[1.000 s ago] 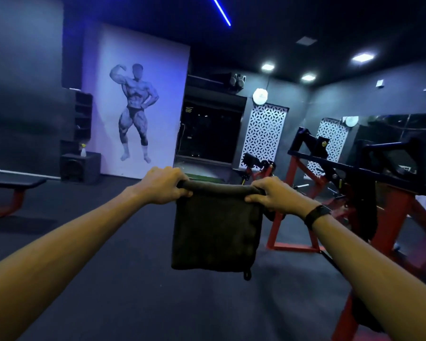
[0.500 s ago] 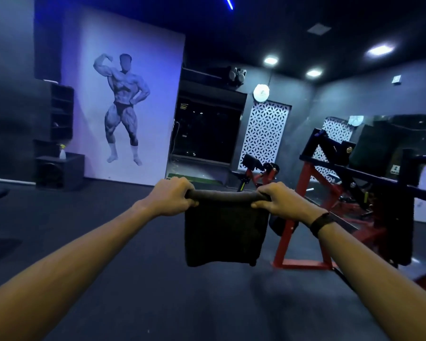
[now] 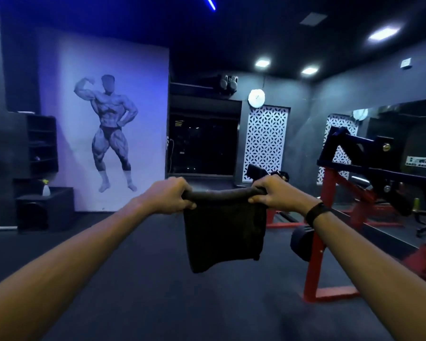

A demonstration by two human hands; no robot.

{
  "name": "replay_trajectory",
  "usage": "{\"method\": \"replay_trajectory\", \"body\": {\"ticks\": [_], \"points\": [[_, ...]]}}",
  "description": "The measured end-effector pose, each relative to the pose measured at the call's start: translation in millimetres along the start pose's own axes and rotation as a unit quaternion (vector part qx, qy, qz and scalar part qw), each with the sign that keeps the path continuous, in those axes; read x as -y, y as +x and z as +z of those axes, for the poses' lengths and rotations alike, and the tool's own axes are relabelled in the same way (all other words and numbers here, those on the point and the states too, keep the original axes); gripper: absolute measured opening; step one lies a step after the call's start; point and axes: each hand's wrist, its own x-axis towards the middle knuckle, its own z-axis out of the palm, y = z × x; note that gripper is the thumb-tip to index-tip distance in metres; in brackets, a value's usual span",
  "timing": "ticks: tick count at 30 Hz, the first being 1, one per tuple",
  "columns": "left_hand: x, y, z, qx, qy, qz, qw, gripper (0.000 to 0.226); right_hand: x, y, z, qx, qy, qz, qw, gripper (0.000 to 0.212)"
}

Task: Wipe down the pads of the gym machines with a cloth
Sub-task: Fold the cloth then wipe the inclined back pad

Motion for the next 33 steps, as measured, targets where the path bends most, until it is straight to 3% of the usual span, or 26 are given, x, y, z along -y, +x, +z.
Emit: {"method": "replay_trajectory", "body": {"ticks": [4,9,17,20,24,26,29,32,33], "points": [[44,68,10,-0.036,-0.027,-0.026,0.999,0.018,-45,88,23,-0.013,0.009,-0.018,1.000,0.027],[112,154,65,-0.023,-0.099,-0.060,0.993,0.016,-106,177,79,-0.012,-0.004,-0.034,0.999,0.033],[203,327,152,0.003,-0.091,-0.017,0.996,0.018,-221,322,146,0.040,0.034,-0.001,0.999,0.021],[231,414,162,-0.019,-0.068,-0.005,0.997,0.027,-265,384,145,0.016,0.024,0.017,0.999,0.020],[247,506,194,-0.065,-0.090,0.023,0.994,0.034,-327,428,158,-0.004,0.032,0.057,0.998,0.018],[248,545,221,-0.055,-0.068,0.047,0.995,0.019,-363,438,172,-0.005,0.028,0.080,0.996,0.018],[249,603,272,-0.019,-0.055,0.090,0.994,0.023,-419,456,195,0.014,0.053,0.117,0.992,0.022],[248,667,322,0.019,-0.050,0.119,0.991,0.019,-484,475,218,0.039,0.062,0.152,0.986,0.003],[247,687,334,0.029,-0.050,0.123,0.991,0.017,-504,482,223,0.039,0.060,0.166,0.983,0.010]]}}
